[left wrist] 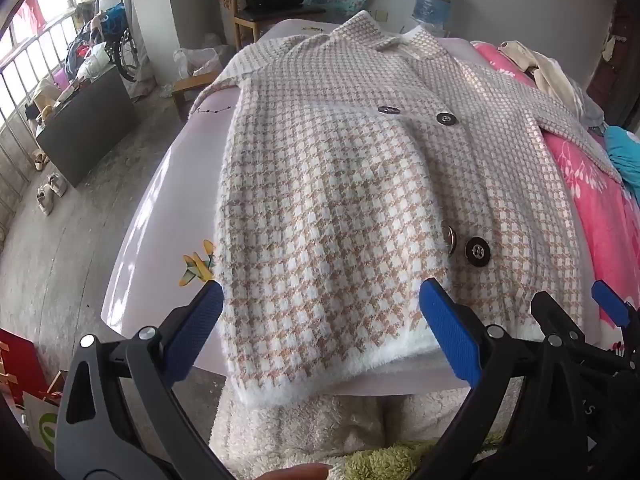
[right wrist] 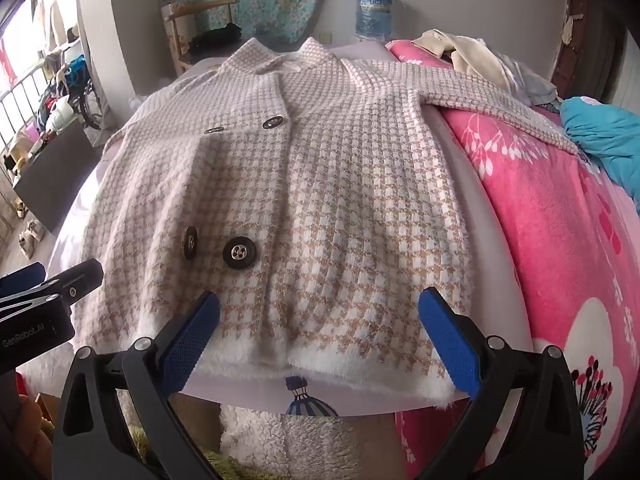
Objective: Fold large clothes
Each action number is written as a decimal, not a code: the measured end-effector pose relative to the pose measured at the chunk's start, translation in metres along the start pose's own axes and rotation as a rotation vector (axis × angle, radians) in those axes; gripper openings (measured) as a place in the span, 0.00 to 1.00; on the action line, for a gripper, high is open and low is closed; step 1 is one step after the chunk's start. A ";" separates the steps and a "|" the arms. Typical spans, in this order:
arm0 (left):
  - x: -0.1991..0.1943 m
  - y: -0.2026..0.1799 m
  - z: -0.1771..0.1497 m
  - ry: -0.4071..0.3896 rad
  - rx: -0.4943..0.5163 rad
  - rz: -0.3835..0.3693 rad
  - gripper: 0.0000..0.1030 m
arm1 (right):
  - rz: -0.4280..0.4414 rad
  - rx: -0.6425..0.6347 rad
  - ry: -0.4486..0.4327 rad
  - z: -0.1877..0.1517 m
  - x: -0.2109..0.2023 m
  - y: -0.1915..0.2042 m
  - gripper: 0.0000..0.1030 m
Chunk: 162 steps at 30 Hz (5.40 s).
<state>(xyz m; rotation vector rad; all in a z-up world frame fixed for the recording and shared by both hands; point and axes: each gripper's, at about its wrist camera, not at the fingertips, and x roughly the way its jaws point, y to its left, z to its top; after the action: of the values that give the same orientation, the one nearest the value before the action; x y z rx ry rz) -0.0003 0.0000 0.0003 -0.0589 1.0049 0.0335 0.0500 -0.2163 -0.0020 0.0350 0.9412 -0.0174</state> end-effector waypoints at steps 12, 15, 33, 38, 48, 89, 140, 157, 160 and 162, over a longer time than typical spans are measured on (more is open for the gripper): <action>0.000 0.000 0.000 0.003 -0.001 0.000 0.92 | -0.002 -0.004 0.001 0.001 0.001 0.001 0.94; 0.000 0.000 0.000 0.003 0.000 0.002 0.92 | -0.007 -0.007 0.002 0.000 0.000 0.001 0.94; 0.000 0.000 0.000 0.004 0.000 0.003 0.92 | -0.005 -0.011 0.001 0.002 -0.003 0.002 0.94; 0.000 0.000 0.000 0.003 0.000 0.003 0.92 | -0.004 -0.011 0.000 0.001 -0.002 0.001 0.94; 0.000 0.000 0.000 -0.001 0.001 0.008 0.92 | -0.003 -0.010 0.000 0.001 -0.003 0.001 0.94; 0.025 0.017 0.050 -0.055 0.024 -0.004 0.92 | 0.044 -0.083 -0.102 0.057 0.015 0.002 0.94; 0.392 0.324 0.107 0.457 -1.394 -0.957 0.92 | 0.254 -0.267 0.051 0.193 0.189 0.157 0.94; 0.398 0.352 0.193 0.320 -1.196 -0.550 0.00 | 0.195 -0.239 -0.031 0.218 0.156 0.133 0.94; 0.353 0.355 0.225 0.213 -1.052 -0.475 0.00 | 0.190 -0.217 -0.053 0.224 0.149 0.121 0.94; 0.338 0.355 0.236 0.240 -1.008 -0.458 0.00 | 0.191 -0.195 -0.068 0.228 0.144 0.113 0.94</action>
<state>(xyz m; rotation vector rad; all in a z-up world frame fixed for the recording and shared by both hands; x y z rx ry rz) 0.3594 0.3703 -0.1708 -1.2338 1.1068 0.1132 0.3224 -0.1122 0.0187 -0.0561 0.8647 0.2482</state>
